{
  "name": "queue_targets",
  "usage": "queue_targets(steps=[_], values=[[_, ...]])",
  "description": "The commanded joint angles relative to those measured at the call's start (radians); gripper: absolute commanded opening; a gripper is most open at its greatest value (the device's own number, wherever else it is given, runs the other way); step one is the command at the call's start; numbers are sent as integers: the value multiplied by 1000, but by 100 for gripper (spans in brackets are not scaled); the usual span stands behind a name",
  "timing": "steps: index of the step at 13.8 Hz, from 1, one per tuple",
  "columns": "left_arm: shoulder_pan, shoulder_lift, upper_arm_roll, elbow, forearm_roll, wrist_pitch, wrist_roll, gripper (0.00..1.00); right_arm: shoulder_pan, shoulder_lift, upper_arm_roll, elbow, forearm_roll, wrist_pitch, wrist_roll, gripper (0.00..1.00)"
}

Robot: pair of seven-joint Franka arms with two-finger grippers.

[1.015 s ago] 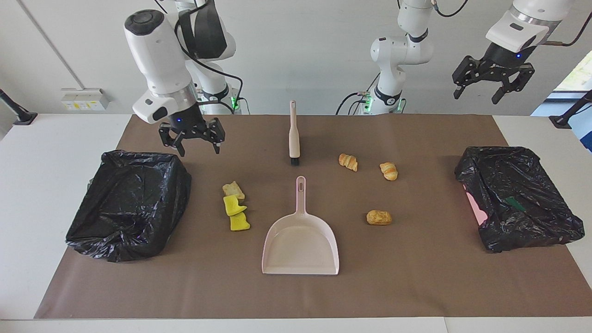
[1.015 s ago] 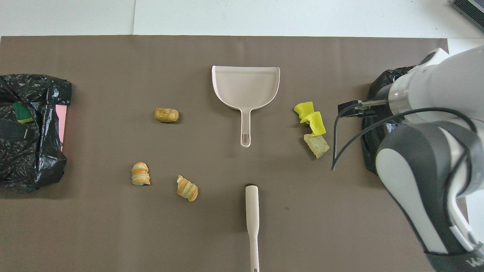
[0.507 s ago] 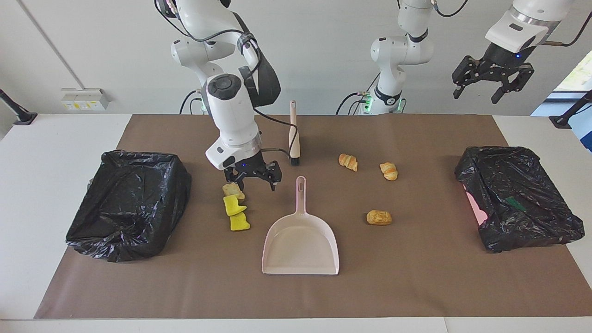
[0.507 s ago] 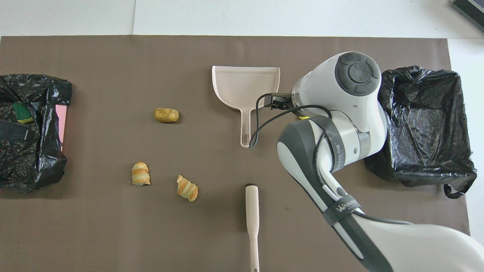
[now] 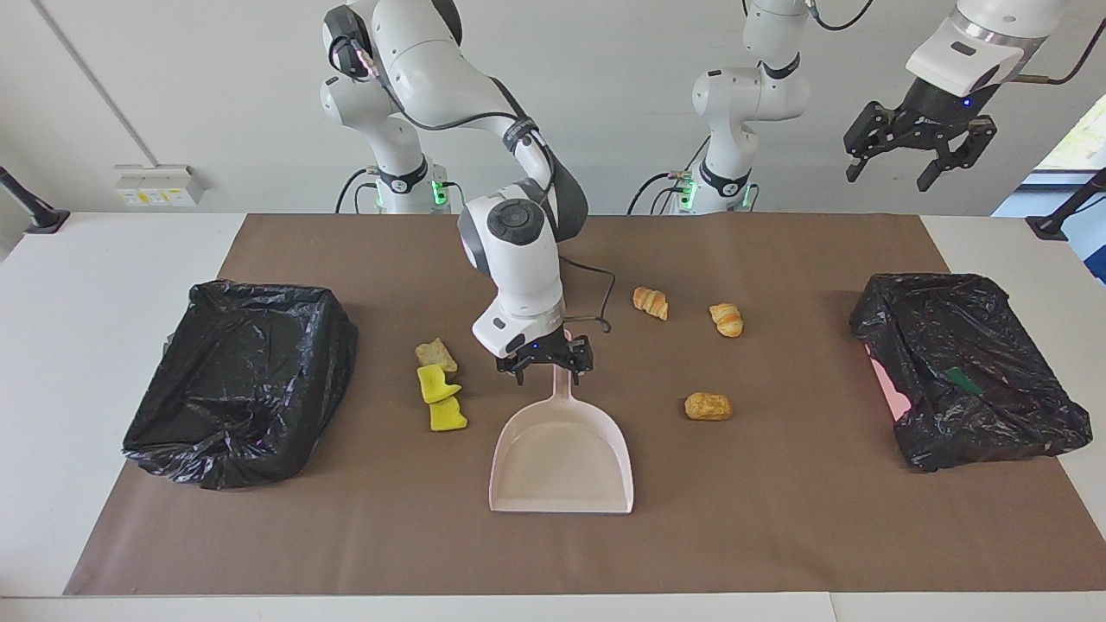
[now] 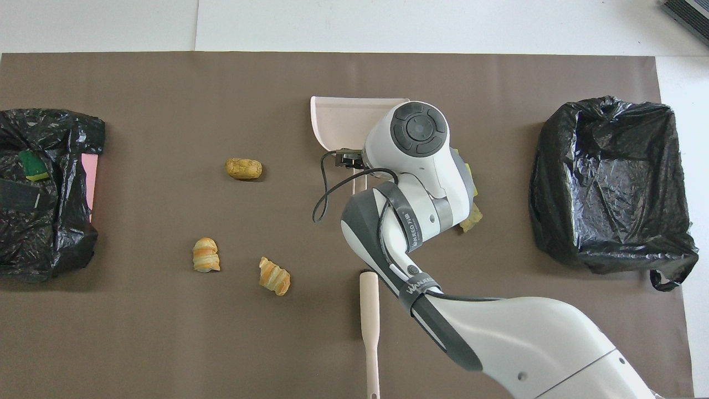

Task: Sweep and dump trash in bin
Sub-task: 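Reach the right gripper to the pink dustpan handle and grasp it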

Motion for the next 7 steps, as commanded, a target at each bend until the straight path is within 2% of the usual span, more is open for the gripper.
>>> queue_targets(steps=[1,5,7], values=[[6,-26,-7,-29,12,-4,-3,100,1,6,5,2,-30,-11,-18,100],[2,-27,-7,-31,12,-4,-4,100,1,2,7,-12,-31,-19,-41,100],[2,-27,-9,-31,12,-4,-4,100,3,-4,7,-24,-31,-27,-54,87]])
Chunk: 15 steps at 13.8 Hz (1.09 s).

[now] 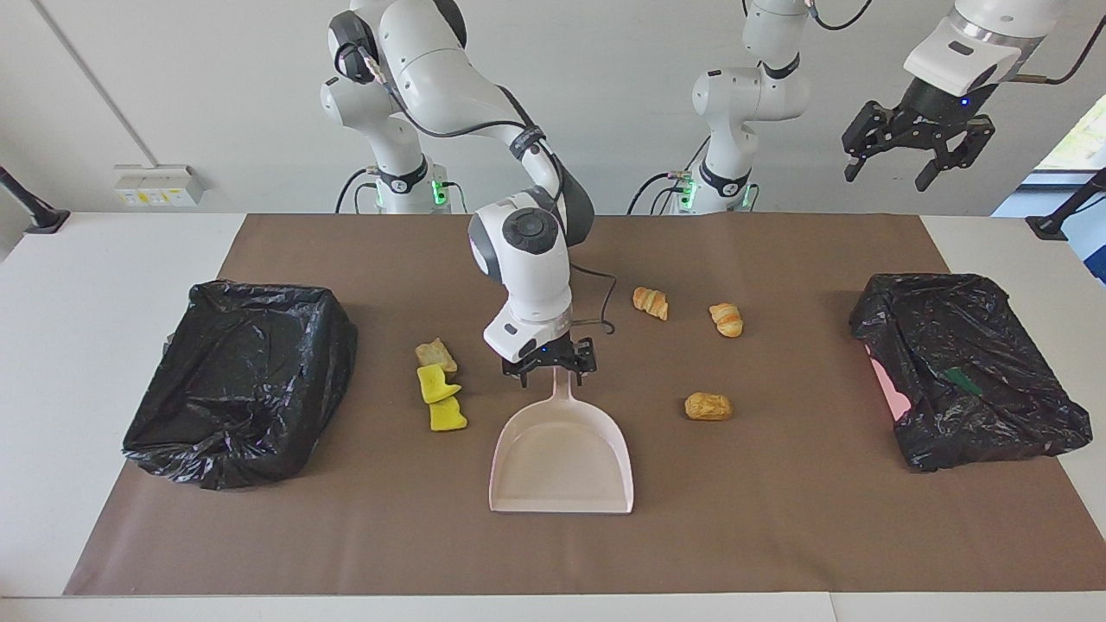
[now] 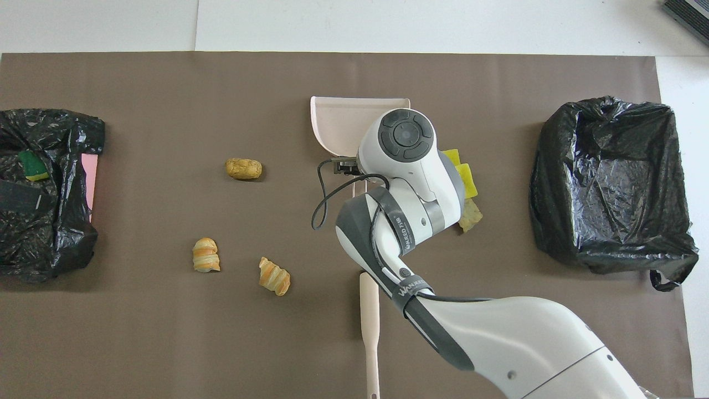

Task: Sweep and dump trash in bin
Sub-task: 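Reach the right gripper to the pink dustpan handle and grasp it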

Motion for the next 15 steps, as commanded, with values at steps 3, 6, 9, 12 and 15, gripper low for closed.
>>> queue_targets(steps=[3,6,9,12,15], values=[[-1,-25,-6,-33,11,7,-7,100,2,-14,7,-18,-14,-33,-28,41],[-6,-34,-6,-45,11,10,-6,100,4,-12,7,-9,-13,-41,-21,0],[-9,-46,-7,-67,11,21,-7,100,-1,-14,7,-4,-16,-43,-34,0],[-12,-46,-27,-93,11,33,-16,100,-21,-32,5,-7,-2,-46,-290,0],[-17,-74,-94,-183,3,84,-101,100,-81,-96,5,-19,6,-104,-487,0]])
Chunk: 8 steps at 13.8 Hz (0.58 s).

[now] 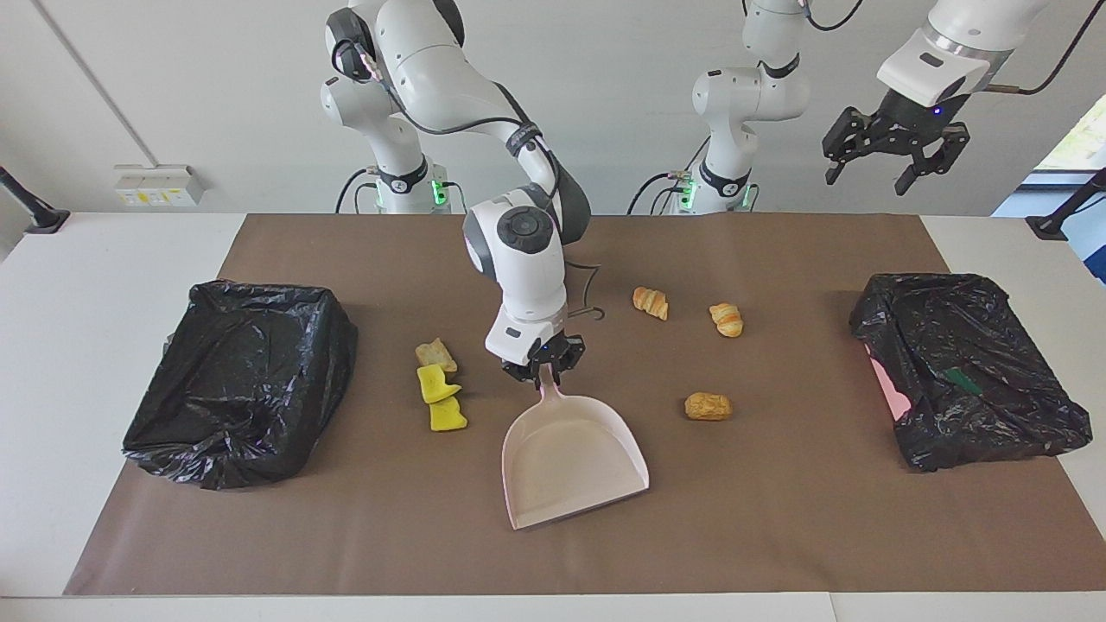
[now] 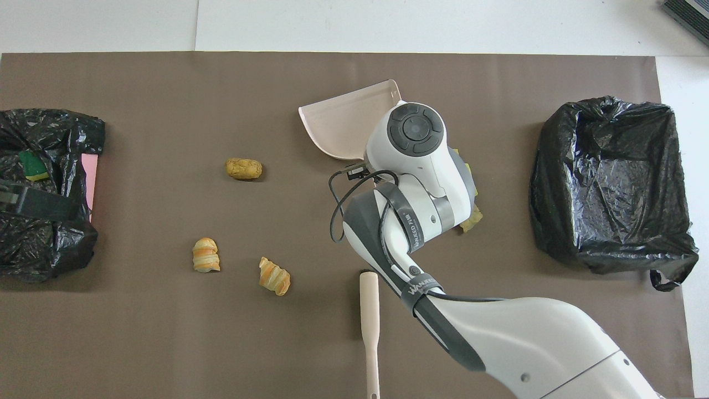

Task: Sweep and dump trash in bin
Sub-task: 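Move the dustpan toward the bag while the left gripper grasps the brush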

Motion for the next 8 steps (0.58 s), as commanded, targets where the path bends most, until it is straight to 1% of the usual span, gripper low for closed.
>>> queue_targets(steps=[1,2,4,6,8], values=[[-19,-69,-62,-140,3,71,-88,100,-57,-82,9,-16,5,-85,-180,0],[-43,-88,-80,-188,0,96,-111,100,-71,-99,9,-16,3,-123,-244,0],[-132,-122,-84,-297,-2,155,-168,100,-103,-127,8,-16,-10,-183,-378,0],[-256,-129,-84,-396,-3,243,-276,100,-145,-153,8,-16,-14,-228,-523,0],[-371,-131,-84,-478,-14,333,-410,100,-179,-162,6,-16,-26,-263,-680,0]])
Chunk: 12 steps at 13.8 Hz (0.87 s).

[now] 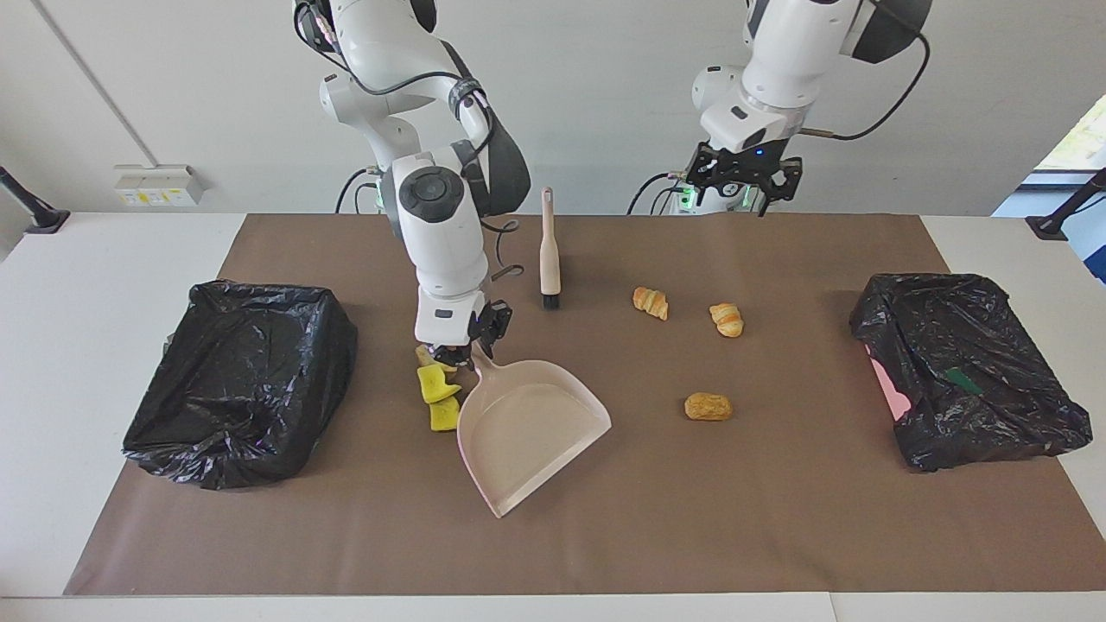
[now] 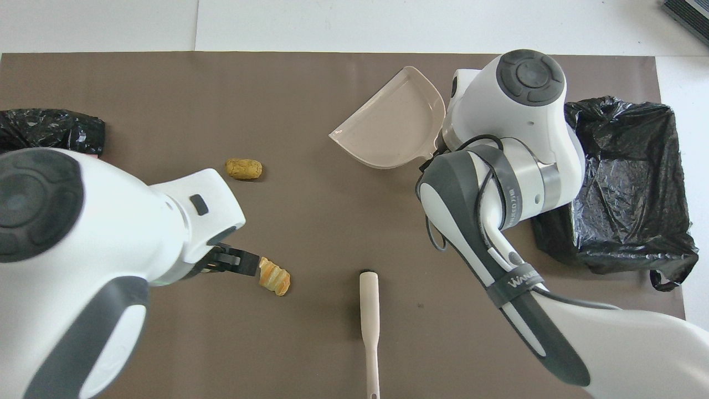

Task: Sweep and dump trash in bin
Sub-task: 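Move the dustpan toward the bag while the left gripper grasps the brush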

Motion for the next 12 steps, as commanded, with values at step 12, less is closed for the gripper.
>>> queue_targets(steps=[12], values=[[-569,87,19,-435,-38,599,-514,100,-124,-59,6,-133,-194,-26,-651,0]])
